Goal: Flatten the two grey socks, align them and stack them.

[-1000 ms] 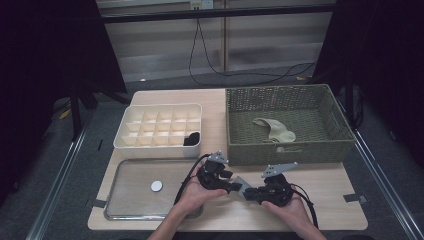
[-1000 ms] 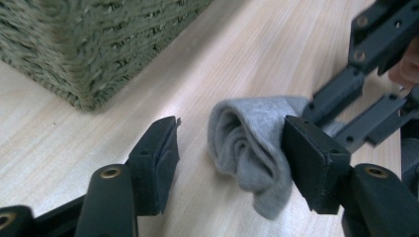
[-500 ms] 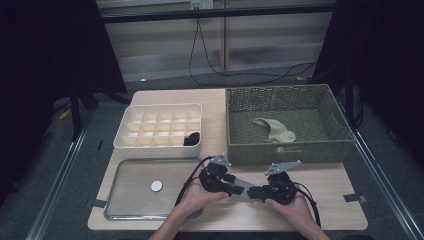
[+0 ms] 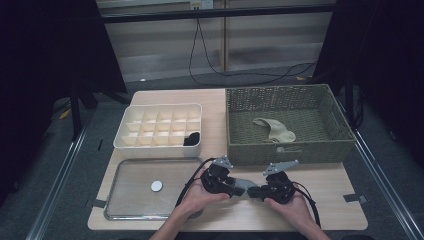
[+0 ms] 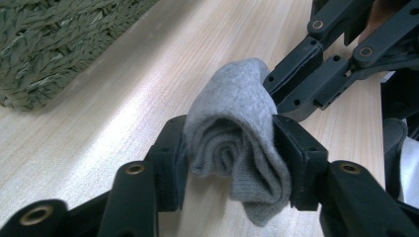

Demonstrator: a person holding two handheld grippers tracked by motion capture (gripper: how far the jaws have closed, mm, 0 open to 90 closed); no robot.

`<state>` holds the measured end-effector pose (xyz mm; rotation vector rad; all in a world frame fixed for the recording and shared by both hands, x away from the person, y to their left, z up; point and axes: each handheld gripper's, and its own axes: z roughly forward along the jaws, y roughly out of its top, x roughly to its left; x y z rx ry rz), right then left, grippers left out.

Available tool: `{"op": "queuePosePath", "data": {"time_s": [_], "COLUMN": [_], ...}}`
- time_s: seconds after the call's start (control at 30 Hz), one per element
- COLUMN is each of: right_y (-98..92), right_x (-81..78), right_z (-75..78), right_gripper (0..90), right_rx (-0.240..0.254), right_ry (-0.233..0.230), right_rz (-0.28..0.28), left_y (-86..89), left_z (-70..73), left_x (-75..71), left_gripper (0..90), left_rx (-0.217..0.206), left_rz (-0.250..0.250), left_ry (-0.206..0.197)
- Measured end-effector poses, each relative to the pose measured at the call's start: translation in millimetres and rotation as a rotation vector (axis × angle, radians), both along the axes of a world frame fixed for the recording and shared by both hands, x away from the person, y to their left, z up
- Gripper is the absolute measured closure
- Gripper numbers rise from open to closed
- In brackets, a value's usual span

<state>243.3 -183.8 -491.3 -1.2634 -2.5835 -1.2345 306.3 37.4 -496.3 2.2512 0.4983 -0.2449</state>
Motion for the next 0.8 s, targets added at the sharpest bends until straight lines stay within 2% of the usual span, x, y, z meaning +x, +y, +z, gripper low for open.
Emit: {"op": "queuePosePath", "data": {"time_s": [0.07, 0.1, 0.13, 0.17, 0.2, 0.23, 0.3, 0.33, 0.4, 0.43, 0.47, 0.5, 0.53, 0.57, 0.63, 0.67, 0.73, 0.8], "right_y": [0.0, -0.1, -0.4, -0.8, -1.7, -2.2, -2.4, -2.4, -2.7, -2.9, -3.1, -3.1, -2.9, -3.1, -4.1, -5.0, -7.1, -8.5], "right_x": [0.3, 0.5, 0.8, 1.3, 2.3, 3.0, 3.6, 3.7, 3.8, 3.5, 3.2, 3.0, 2.5, 1.9, 1.0, 0.5, 0.2, 0.2], "right_z": [0.0, 0.0, 0.0, -0.2, -0.4, -0.4, 0.4, 0.6, 1.1, 1.6, 2.1, 2.7, 3.8, 4.9, 7.2, 8.4, 9.6, 10.6], "right_gripper": [83.3, 83.3, 83.2, 83.2, 83.2, 83.1, 82.8, 82.5, 81.4, 80.3, 79.4, 78.4, 77.2, 75.5, 73.3, 72.2, 69.9, 67.9], "right_rx": [-0.001, -0.001, 0.002, 0.011, 0.014, 0.020, 0.020, 0.025, 0.028, 0.033, 0.039, 0.039, 0.040, 0.048, 0.054, 0.056, 0.068, 0.075], "right_ry": [-0.001, -0.002, 0.002, 0.008, 0.007, 0.010, 0.007, 0.011, 0.007, 0.008, 0.007, 0.006, 0.005, 0.003, -0.010, -0.013, -0.024, -0.029], "right_rz": [0.003, 0.004, 0.003, 0.003, 0.006, 0.006, 0.010, 0.010, 0.010, 0.012, 0.013, 0.015, 0.016, 0.016, 0.014, 0.008, -0.005, -0.011], "left_y": [0.1, 0.1, 0.1, -0.3, -0.1, 0.3, 0.1, -0.3, -0.1, 0.3, 0.2, 0.5, 0.2, 0.7, 1.8, 2.6, 4.6, 6.9], "left_z": [0.5, 1.6, 1.4, -0.1, 0.0, 1.4, 2.0, 1.5, 2.6, 4.1, 4.2, 6.0, 5.4, 7.2, 8.4, 9.8, 11.4, 11.5], "left_x": [-0.4, -0.7, -0.5, -0.1, 0.2, 0.5, 0.7, 0.5, 0.9, 0.8, 0.9, 0.6, -0.1, -0.2, 0.2, 0.2, 0.3, 0.7], "left_gripper": [54.7, 56.4, 58.3, 60.2, 61.5, 62.6, 64.0, 64.3, 64.5, 64.5, 64.5, 64.5, 64.6, 64.5, 64.6, 64.6, 64.6, 64.6], "left_rx": [0.006, 0.023, 0.021, -0.006, -0.004, 0.021, 0.024, 0.002, 0.009, 0.027, 0.013, 0.031, 0.001, 0.025, 0.017, 0.027, 0.023, -0.004], "left_rz": [0.000, 0.001, -0.003, -0.004, -0.006, -0.001, 0.005, 0.001, -0.008, -0.006, -0.010, -0.010, -0.004, -0.001, -0.005, 0.002, 0.010, 0.011], "left_ry": [-0.001, -0.011, -0.009, 0.003, 0.008, 0.004, 0.015, 0.025, 0.022, 0.013, 0.019, 0.001, 0.015, 0.006, 0.020, 0.012, 0.014, 0.020]}}
